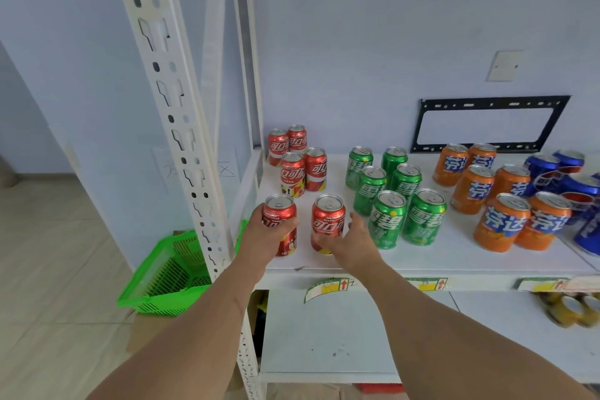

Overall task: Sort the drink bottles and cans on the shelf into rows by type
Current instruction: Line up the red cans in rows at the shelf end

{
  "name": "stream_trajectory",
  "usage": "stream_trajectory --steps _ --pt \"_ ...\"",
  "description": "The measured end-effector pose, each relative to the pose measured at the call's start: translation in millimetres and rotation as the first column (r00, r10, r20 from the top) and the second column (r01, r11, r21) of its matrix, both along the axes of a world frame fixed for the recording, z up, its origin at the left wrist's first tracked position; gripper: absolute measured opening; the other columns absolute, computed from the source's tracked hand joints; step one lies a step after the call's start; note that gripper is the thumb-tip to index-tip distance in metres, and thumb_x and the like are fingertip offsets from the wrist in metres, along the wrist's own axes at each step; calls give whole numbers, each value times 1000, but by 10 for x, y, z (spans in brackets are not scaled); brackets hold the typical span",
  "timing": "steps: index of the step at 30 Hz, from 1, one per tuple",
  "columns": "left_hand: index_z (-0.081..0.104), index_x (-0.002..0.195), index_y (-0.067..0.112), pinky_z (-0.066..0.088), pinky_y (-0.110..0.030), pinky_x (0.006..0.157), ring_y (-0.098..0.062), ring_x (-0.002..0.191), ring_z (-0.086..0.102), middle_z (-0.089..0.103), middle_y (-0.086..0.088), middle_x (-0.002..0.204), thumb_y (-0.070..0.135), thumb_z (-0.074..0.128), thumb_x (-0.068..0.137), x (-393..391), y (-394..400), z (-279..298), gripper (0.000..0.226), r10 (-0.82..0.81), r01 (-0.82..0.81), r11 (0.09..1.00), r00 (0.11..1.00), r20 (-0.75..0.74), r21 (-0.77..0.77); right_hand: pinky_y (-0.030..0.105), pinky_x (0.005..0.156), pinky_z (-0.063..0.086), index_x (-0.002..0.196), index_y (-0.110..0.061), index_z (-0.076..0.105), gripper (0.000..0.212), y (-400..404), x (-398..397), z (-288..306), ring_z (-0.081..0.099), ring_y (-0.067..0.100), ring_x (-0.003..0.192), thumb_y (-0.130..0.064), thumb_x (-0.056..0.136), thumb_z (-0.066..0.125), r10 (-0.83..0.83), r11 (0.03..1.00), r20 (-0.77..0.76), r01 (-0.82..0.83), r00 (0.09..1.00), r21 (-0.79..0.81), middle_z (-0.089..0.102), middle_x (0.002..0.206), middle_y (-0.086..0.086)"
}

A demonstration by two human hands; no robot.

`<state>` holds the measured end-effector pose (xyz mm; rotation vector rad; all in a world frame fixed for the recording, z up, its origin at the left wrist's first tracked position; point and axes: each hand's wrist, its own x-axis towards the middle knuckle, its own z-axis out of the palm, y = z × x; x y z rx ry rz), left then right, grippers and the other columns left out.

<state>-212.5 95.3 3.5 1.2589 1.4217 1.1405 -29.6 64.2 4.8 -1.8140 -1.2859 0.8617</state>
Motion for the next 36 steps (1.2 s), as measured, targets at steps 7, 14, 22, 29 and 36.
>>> stream_trajectory --steps 7,14,22,29,36 --pt "54 127 28 49 -43 97 -19 104 62 67 3 116 27 87 70 62 96 57 66 -58 57 998 998 -11 -36 41 109 32 154 -21 13 108 -83 44 179 33 26 140 -54 73 76 19 999 163 -24 986 32 24 158 4" --pt "35 147 27 42 -36 91 -25 129 50 45 0 150 58 69 82 3 168 453 80 -53 56 998 987 -153 15 38 103 37 151 -20 25 84 0 0 657 38 26 136 -58 85 60 15 990 298 -56 955 129 29 156 5" --pt "41 146 26 42 -41 100 -25 133 47 44 -1 152 55 61 90 69 450 735 66 8 11 994 986 -168 109 36 100 39 149 -14 32 77 467 104 1014 46 28 130 -56 89 56 54 989 350 -98 935 110 39 151 9" --pt "56 129 21 38 -22 68 -14 93 57 61 1 126 46 61 93 174 991 826 44 27 -1 995 965 -262 102 31 92 45 149 -17 31 74 1267 338 1082 52 27 120 -45 89 65 184 976 327 -211 927 49 44 147 10" --pt "48 111 38 35 -20 66 11 72 42 48 20 98 33 78 83 242 1547 739 41 -89 80 996 969 -230 -48 36 99 41 154 -25 17 97 2088 450 981 45 28 131 -35 80 78 407 913 349 -394 845 -110 29 157 7"
